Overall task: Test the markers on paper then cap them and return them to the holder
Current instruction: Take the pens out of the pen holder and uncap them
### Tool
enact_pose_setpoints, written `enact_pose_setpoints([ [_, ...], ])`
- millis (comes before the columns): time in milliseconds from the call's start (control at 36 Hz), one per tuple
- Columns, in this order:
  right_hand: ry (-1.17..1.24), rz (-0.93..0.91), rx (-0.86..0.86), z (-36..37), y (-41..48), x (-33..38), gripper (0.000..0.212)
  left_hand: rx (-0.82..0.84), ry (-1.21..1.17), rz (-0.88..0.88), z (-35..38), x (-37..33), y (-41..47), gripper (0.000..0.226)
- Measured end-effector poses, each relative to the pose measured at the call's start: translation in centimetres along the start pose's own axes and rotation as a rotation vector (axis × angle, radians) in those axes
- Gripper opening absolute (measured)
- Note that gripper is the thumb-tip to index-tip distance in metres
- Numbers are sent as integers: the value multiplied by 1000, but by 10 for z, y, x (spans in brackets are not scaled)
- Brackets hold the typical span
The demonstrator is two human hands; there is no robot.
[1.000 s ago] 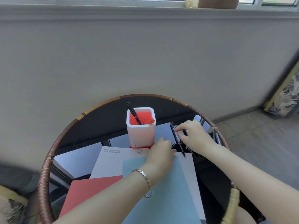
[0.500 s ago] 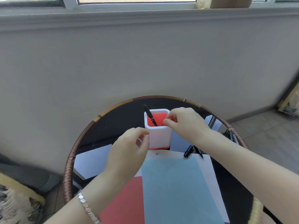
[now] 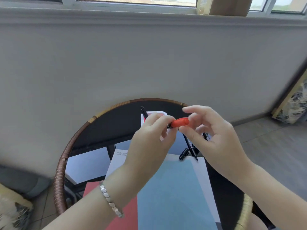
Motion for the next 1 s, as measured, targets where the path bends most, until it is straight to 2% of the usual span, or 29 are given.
enact_pose_setpoints([
  [83,152,229,-54,2,-9,-12,23,-104,-179,-70,-2,1,-5,9],
  [167,376,508,64,14,-15,-30,41,-145,-441,-181,-3,7,-9,18],
  [222,533,658,111,23,-18,-40,38,-105,-589,-238,0,10,-12,19],
  [306,781,770,73,31,-20,-49,25,55,-695,-316,8,16,-17,21],
  [389,898,784,-8,33,-23,-57,15,231,-633,-402,21,28,-24,22],
  [500,648,728,-84,34,-32,-67,16,349,-464,-502,32,44,-31,17],
  [639,625,562,-149,41,-38,-60,15,556,-201,-323,44,37,-39,26],
  [722,603,547,-168,46,-42,-62,5,554,-103,-241,44,31,-39,23],
  [861,659,547,-180,47,-46,-66,7,543,16,-177,41,28,-39,24],
  [1000,706,516,-184,46,-45,-65,8,491,23,-114,39,23,-37,22],
])
Point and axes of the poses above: each hand's wrist, its own y-axis towards the middle knuckle, its own z-axis out of the palm, x = y × z, the point moved 4 cm from there along y, towards the middle knuckle, and after that the axes turned 7 degrees about x, right-handed, at the moved point
